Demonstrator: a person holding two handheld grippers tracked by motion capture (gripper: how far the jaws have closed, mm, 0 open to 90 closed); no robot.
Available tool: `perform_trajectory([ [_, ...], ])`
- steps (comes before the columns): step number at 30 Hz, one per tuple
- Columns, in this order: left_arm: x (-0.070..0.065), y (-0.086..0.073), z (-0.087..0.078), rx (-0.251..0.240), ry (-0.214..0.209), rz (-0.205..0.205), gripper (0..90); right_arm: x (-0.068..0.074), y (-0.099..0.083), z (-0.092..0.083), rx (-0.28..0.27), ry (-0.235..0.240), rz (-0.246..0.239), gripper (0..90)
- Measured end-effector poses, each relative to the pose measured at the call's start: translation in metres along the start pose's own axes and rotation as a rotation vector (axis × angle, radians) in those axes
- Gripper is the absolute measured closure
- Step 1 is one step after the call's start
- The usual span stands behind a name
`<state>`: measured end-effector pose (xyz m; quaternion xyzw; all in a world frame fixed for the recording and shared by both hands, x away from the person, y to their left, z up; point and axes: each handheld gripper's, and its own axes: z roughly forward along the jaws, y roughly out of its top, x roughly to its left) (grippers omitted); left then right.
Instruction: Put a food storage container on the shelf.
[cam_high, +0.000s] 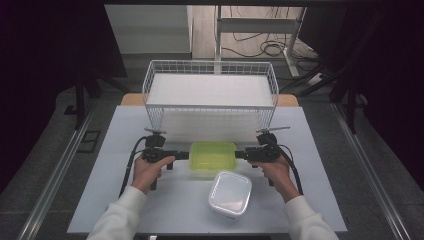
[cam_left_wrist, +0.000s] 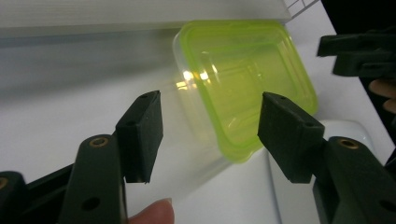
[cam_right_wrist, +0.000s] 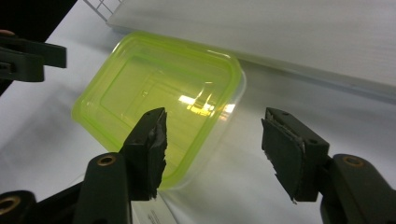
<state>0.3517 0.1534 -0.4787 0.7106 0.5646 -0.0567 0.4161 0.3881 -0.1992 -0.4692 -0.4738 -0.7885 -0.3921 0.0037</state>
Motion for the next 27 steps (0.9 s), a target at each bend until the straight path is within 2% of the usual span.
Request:
perform_trajectory([
  [1,0.001,0.002,0.002,0.001,-0.005,-0.009,40.7,-0.001,0.0,0.003,0.006,0.002,0.005,41.3],
  [2,0.004,0.003,0.006,0.005,-0.019,-0.037,41.9,-0.002,0.0,0.007,0.016,0.01,0.021,42.1],
  [5,0.007,0.004,0.011,0.021,-0.014,-0.042,43.4,-0.003,0.0,0.009,0.021,0.016,0.028,42.8],
  [8,0.009,0.005,0.018,0.026,-0.029,-0.073,45.4,-0.005,0.001,0.01,0.031,0.013,0.032,44.1],
  [9,0.011,0.006,0.022,0.036,-0.044,-0.076,46.5,-0.007,0.001,0.011,0.034,0.022,0.046,45.1],
  [11,0.011,0.007,0.024,0.043,-0.048,-0.073,47.0,-0.009,0.002,0.012,0.033,0.031,0.057,46.1],
  [12,0.011,0.009,0.026,0.057,-0.043,-0.051,47.0,-0.009,0.002,0.012,0.033,0.031,0.057,46.1],
  [15,0.012,0.015,0.03,0.071,-0.053,-0.05,49.0,-0.013,0.002,0.017,0.037,0.048,0.092,48.4],
  [17,0.016,0.016,0.033,0.085,-0.076,-0.062,51.2,-0.014,0.002,0.019,0.036,0.067,0.109,50.1],
  [20,0.019,0.015,0.035,0.098,-0.08,-0.068,53.2,-0.014,0.002,0.021,0.036,0.077,0.121,51.8],
  [22,0.022,0.014,0.038,0.102,-0.13,-0.089,59.4,-0.016,0.001,0.025,0.05,0.088,0.151,54.9],
  [25,0.021,0.014,0.04,0.109,-0.129,-0.08,62.1,-0.017,0.0,0.028,0.056,0.098,0.167,57.4],
  [27,0.024,0.012,0.043,0.119,-0.143,-0.101,66.8,-0.017,-0.001,0.032,0.06,0.132,0.197,62.1],
])
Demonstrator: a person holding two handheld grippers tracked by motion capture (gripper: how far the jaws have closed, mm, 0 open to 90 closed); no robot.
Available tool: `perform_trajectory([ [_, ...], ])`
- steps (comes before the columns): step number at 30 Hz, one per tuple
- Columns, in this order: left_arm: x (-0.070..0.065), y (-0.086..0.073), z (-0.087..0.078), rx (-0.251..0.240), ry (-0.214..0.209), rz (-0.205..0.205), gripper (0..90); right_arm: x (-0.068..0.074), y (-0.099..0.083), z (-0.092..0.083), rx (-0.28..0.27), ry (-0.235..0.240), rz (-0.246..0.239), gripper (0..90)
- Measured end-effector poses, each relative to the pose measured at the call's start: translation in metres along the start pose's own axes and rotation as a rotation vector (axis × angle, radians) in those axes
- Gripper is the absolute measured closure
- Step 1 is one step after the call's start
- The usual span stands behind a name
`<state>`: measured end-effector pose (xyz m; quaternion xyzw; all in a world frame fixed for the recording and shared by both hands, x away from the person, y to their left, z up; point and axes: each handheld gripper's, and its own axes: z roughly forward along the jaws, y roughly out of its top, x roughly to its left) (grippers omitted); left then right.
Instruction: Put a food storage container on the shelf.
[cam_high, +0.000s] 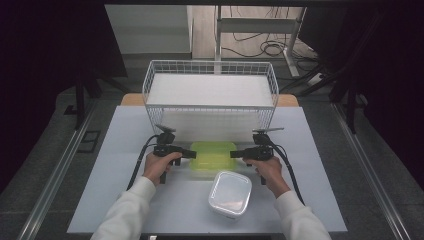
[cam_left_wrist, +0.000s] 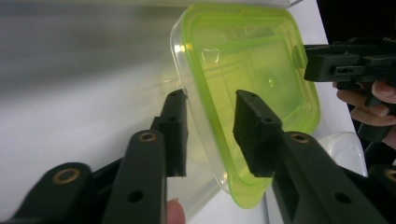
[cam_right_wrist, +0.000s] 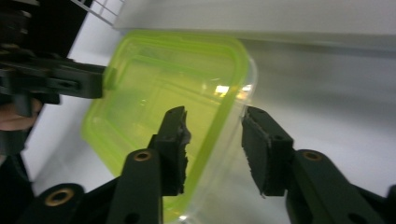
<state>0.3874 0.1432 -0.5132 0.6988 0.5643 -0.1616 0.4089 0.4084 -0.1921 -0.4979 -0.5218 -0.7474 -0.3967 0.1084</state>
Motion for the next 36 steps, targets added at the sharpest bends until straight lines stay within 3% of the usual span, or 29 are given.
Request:
perform_trajectory([
  [3,0.003,-0.001,0.002,-0.002,-0.029,-0.022,69.5,-0.002,-0.001,0.005,0.02,0.002,0.017,67.8],
  [7,0.008,-0.005,0.004,-0.009,-0.066,-0.073,72.9,-0.007,0.0,0.005,0.02,0.04,0.078,71.9],
  [13,0.004,-0.006,0.0,-0.017,-0.051,-0.048,75.9,-0.007,0.0,0.004,0.003,0.059,0.109,76.1],
  [19,-0.005,-0.007,-0.01,-0.052,-0.042,-0.015,79.1,0.001,0.0,-0.002,-0.024,0.044,0.051,78.4],
  [27,-0.018,-0.008,-0.023,-0.098,-0.075,0.028,78.9,0.011,0.002,-0.019,-0.079,0.065,-0.023,78.3],
  [33,-0.035,-0.005,-0.035,-0.147,-0.065,0.09,78.9,0.022,0.005,-0.033,-0.136,0.062,-0.087,78.3],
  [36,-0.041,-0.004,-0.039,-0.166,-0.068,0.102,78.8,0.027,0.008,-0.04,-0.157,0.062,-0.111,78.3],
])
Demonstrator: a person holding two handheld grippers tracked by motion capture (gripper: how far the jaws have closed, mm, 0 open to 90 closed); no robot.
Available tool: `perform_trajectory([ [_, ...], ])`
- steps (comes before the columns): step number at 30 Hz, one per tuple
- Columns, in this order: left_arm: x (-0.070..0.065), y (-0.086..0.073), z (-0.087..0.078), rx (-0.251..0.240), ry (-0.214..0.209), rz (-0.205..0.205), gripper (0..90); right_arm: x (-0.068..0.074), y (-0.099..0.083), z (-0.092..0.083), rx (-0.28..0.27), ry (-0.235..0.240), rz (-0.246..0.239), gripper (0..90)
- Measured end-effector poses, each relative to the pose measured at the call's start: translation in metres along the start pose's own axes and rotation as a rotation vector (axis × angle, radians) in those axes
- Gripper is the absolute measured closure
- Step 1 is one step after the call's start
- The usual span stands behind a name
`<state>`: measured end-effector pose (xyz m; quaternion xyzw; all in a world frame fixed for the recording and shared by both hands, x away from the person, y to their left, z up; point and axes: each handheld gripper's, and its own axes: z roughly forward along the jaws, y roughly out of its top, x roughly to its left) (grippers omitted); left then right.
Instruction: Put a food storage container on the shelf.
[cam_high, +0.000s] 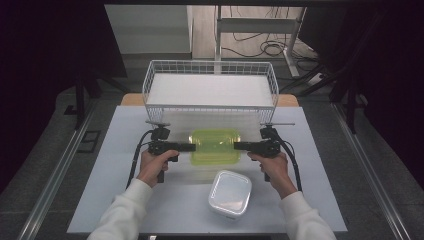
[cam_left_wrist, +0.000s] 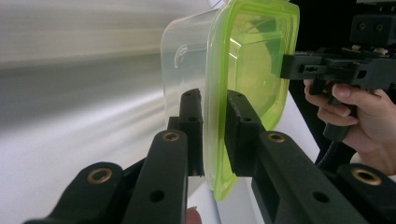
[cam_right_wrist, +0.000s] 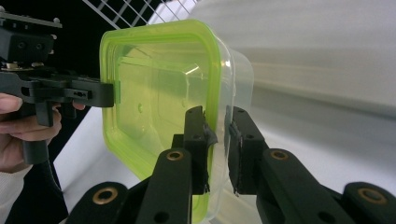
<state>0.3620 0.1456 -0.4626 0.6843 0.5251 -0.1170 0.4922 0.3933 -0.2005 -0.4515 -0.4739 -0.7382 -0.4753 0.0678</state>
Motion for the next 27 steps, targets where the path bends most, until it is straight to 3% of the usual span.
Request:
perform_trajectory([
  [16,-0.028,0.0,-0.022,-0.04,-0.006,0.083,78.6,0.019,0.001,-0.02,-0.059,0.027,-0.069,78.4],
  [20,-0.04,0.001,-0.032,-0.065,-0.014,0.112,78.6,0.033,0.004,-0.032,-0.09,0.027,-0.122,78.3],
  [27,-0.055,0.005,-0.044,-0.094,-0.023,0.157,78.5,0.048,0.01,-0.047,-0.127,0.034,-0.17,78.2],
])
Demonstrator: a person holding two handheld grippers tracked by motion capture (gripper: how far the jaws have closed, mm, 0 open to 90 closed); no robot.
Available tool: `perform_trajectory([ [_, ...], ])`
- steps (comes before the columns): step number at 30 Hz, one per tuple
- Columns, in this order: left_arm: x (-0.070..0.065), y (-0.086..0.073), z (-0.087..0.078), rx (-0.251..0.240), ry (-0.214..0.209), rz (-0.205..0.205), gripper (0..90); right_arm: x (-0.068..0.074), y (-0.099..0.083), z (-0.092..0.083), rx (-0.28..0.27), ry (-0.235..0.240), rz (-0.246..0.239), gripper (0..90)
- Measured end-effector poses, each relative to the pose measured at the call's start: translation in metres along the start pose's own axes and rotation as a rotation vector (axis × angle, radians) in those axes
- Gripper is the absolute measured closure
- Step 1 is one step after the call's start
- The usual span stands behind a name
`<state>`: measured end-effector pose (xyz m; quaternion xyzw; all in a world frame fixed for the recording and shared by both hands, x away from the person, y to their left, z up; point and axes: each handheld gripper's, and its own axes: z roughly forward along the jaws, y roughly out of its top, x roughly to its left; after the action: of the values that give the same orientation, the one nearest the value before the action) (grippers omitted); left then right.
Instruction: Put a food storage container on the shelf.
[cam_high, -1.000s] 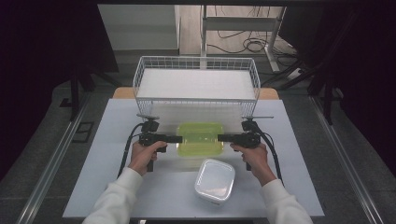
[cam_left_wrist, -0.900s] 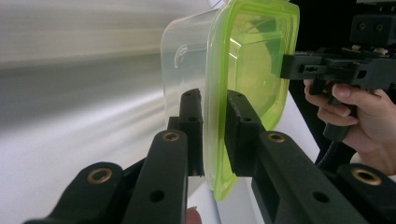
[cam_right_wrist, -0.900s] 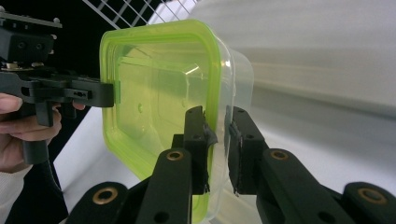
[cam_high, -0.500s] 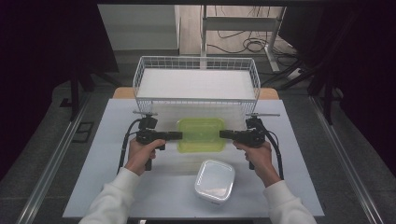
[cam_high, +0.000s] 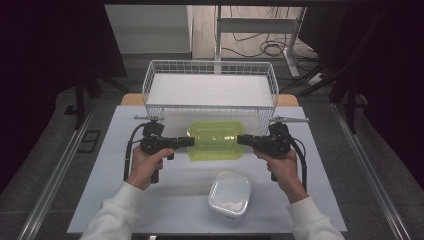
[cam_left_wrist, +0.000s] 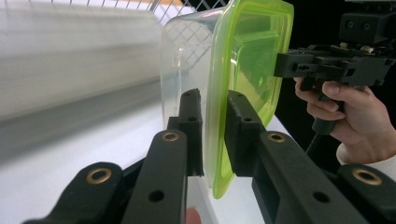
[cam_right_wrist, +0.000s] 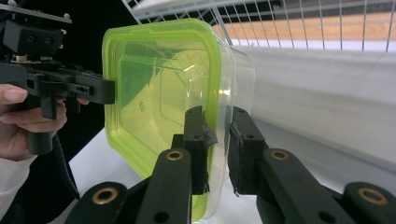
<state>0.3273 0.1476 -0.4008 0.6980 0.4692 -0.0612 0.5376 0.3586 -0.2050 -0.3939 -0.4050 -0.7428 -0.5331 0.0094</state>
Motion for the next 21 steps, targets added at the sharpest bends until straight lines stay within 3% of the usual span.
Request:
perform_trajectory([
  [10,-0.023,0.012,-0.014,-0.033,-0.006,0.045,78.4,0.018,0.016,-0.019,-0.036,0.004,-0.053,78.2],
  [21,-0.029,0.024,-0.018,-0.043,-0.008,0.072,78.4,0.023,0.026,-0.026,-0.063,0.007,-0.068,78.2],
])
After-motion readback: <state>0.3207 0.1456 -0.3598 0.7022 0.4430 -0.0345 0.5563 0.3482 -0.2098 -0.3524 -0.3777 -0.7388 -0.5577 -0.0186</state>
